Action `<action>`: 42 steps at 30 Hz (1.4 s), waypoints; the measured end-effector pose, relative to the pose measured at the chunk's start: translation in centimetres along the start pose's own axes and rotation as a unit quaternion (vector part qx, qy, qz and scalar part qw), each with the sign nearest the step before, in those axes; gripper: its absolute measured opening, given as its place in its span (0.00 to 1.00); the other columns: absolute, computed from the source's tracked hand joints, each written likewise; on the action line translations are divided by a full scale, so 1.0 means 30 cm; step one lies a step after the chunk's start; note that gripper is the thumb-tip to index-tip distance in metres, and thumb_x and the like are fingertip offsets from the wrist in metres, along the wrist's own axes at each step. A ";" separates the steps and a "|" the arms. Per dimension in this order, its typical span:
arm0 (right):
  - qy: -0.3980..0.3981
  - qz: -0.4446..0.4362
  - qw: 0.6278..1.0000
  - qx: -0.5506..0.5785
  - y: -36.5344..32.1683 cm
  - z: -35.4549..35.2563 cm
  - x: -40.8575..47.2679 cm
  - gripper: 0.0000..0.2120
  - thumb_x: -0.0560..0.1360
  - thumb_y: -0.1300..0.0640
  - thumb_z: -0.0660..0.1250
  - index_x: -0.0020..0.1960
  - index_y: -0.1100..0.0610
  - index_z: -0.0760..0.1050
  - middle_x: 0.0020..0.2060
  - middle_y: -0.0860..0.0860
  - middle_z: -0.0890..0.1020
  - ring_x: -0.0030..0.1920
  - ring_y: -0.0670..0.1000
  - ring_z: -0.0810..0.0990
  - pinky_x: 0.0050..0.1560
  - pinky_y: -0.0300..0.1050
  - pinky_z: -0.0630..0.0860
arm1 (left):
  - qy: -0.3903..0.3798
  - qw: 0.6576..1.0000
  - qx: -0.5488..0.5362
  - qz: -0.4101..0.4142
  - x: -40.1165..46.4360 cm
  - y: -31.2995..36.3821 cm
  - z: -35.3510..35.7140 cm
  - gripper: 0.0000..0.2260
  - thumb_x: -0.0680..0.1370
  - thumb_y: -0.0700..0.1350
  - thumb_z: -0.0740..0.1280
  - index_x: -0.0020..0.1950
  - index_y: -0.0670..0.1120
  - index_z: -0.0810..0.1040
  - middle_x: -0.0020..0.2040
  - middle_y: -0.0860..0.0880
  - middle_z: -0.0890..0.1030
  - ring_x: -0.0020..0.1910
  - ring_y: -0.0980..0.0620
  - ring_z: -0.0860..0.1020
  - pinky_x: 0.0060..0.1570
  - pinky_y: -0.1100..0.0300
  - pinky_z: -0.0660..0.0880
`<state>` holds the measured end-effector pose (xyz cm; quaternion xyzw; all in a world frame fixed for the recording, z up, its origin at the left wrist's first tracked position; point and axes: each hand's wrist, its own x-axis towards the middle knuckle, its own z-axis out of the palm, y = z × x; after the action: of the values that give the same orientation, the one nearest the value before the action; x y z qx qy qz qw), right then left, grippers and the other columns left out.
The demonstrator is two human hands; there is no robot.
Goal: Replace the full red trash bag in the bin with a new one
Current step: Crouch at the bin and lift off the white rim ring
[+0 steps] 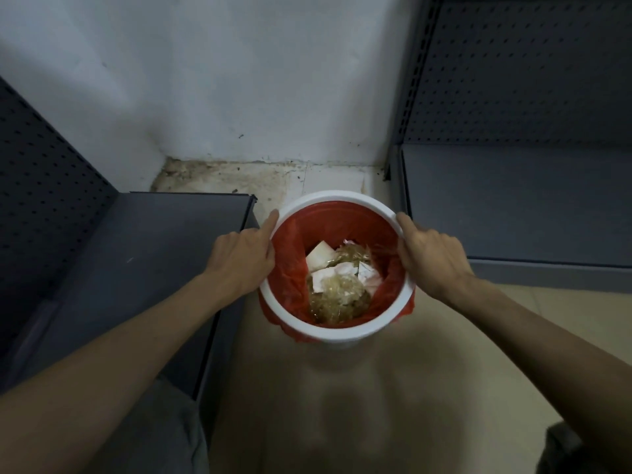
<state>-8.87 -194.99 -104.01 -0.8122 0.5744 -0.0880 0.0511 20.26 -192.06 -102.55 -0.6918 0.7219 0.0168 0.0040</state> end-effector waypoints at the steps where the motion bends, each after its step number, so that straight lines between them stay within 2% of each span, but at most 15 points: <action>1: 0.011 -0.002 1.000 0.003 0.003 -0.008 0.002 0.14 0.81 0.55 0.54 0.65 0.56 0.64 0.39 0.54 0.79 0.31 0.57 0.77 0.32 0.51 0.77 | 0.006 1.000 -0.003 0.000 0.001 0.004 -0.013 0.26 0.83 0.49 0.54 0.81 0.51 0.52 0.43 0.47 0.80 0.34 0.48 0.76 0.33 0.56 0.69; 3: 0.027 -0.001 1.000 0.005 0.009 -0.034 0.001 0.15 0.81 0.55 0.54 0.67 0.57 0.64 0.41 0.55 0.79 0.32 0.57 0.76 0.31 0.47 0.71 | 0.012 1.000 -0.003 0.003 0.009 0.015 -0.045 0.25 0.83 0.49 0.54 0.80 0.52 0.52 0.43 0.46 0.80 0.33 0.48 0.75 0.33 0.56 0.68; 6: 0.051 0.014 0.999 -0.006 0.039 -0.097 -0.008 0.15 0.80 0.56 0.56 0.66 0.58 0.65 0.43 0.57 0.79 0.34 0.60 0.74 0.33 0.47 0.65 | 0.029 1.000 -0.002 0.010 0.042 0.050 -0.091 0.25 0.83 0.49 0.54 0.81 0.52 0.53 0.40 0.47 0.78 0.32 0.48 0.73 0.33 0.56 0.68; 11: 0.078 0.060 0.995 -0.030 0.180 -0.193 -0.058 0.14 0.78 0.58 0.58 0.64 0.57 0.66 0.42 0.58 0.79 0.36 0.64 0.77 0.33 0.53 0.73 | 0.067 0.995 -0.028 0.064 0.122 0.197 -0.128 0.25 0.82 0.47 0.56 0.80 0.50 0.57 0.37 0.48 0.76 0.31 0.47 0.73 0.32 0.55 0.67; 14: 0.100 0.101 0.988 -0.052 0.308 -0.246 -0.126 0.14 0.78 0.58 0.57 0.63 0.56 0.67 0.43 0.59 0.80 0.37 0.66 0.77 0.33 0.51 0.68 | 0.075 0.991 -0.040 0.103 0.173 0.350 -0.132 0.25 0.82 0.47 0.56 0.79 0.50 0.57 0.37 0.47 0.76 0.31 0.47 0.73 0.33 0.55 0.66; 22: 0.120 0.197 0.969 -0.089 0.592 -0.296 -0.401 0.15 0.79 0.55 0.58 0.65 0.56 0.67 0.47 0.61 0.81 0.41 0.67 0.79 0.37 0.52 0.67 | 0.078 0.977 -0.044 0.194 0.204 0.750 -0.056 0.25 0.82 0.45 0.57 0.79 0.49 0.56 0.39 0.45 0.80 0.32 0.43 0.73 0.34 0.53 0.69; 25: 0.120 0.244 0.958 -0.089 0.649 -0.234 -0.524 0.13 0.79 0.56 0.59 0.63 0.58 0.69 0.44 0.61 0.81 0.40 0.67 0.79 0.35 0.49 0.65 | 0.063 0.975 -0.045 0.208 0.177 0.871 0.019 0.25 0.82 0.45 0.57 0.79 0.49 0.56 0.43 0.43 0.82 0.40 0.38 0.80 0.37 0.53 0.68; 29: 0.104 0.293 0.947 -0.080 0.709 -0.079 -0.678 0.13 0.79 0.57 0.60 0.62 0.60 0.70 0.41 0.60 0.80 0.34 0.64 0.78 0.33 0.47 0.67 | 0.031 0.976 -0.019 0.214 0.120 0.992 0.170 0.26 0.81 0.44 0.58 0.78 0.50 0.56 0.50 0.41 0.83 0.48 0.36 0.81 0.39 0.52 0.66; 34: 0.073 0.325 0.941 -0.057 0.726 0.149 -0.831 0.11 0.80 0.58 0.60 0.61 0.60 0.70 0.39 0.58 0.80 0.28 0.58 0.71 0.28 0.42 0.60 | -0.024 0.972 -0.003 0.232 0.042 1.046 0.406 0.28 0.81 0.44 0.57 0.80 0.51 0.53 0.52 0.44 0.82 0.48 0.40 0.81 0.38 0.54 0.66; 38: 0.039 0.345 0.937 -0.047 0.735 0.334 -0.904 0.13 0.80 0.56 0.59 0.62 0.60 0.69 0.42 0.59 0.81 0.31 0.61 0.78 0.32 0.44 0.64 | -0.071 0.972 -0.007 0.222 0.003 1.052 0.596 0.29 0.81 0.45 0.57 0.80 0.52 0.51 0.53 0.45 0.81 0.47 0.42 0.81 0.40 0.54 0.68; 42: 0.014 0.357 0.933 -0.029 0.743 0.480 -0.953 0.14 0.81 0.55 0.56 0.63 0.61 0.67 0.45 0.59 0.80 0.34 0.62 0.80 0.33 0.46 0.66 | -0.088 0.971 -0.005 0.223 -0.018 1.052 0.734 0.27 0.82 0.45 0.58 0.79 0.52 0.52 0.55 0.43 0.81 0.48 0.41 0.81 0.43 0.52 0.72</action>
<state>-35.87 -175.78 -124.61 -0.5530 0.8298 -0.0587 0.0471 -11.64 -189.53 -123.97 -0.5091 0.8546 0.0820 0.0603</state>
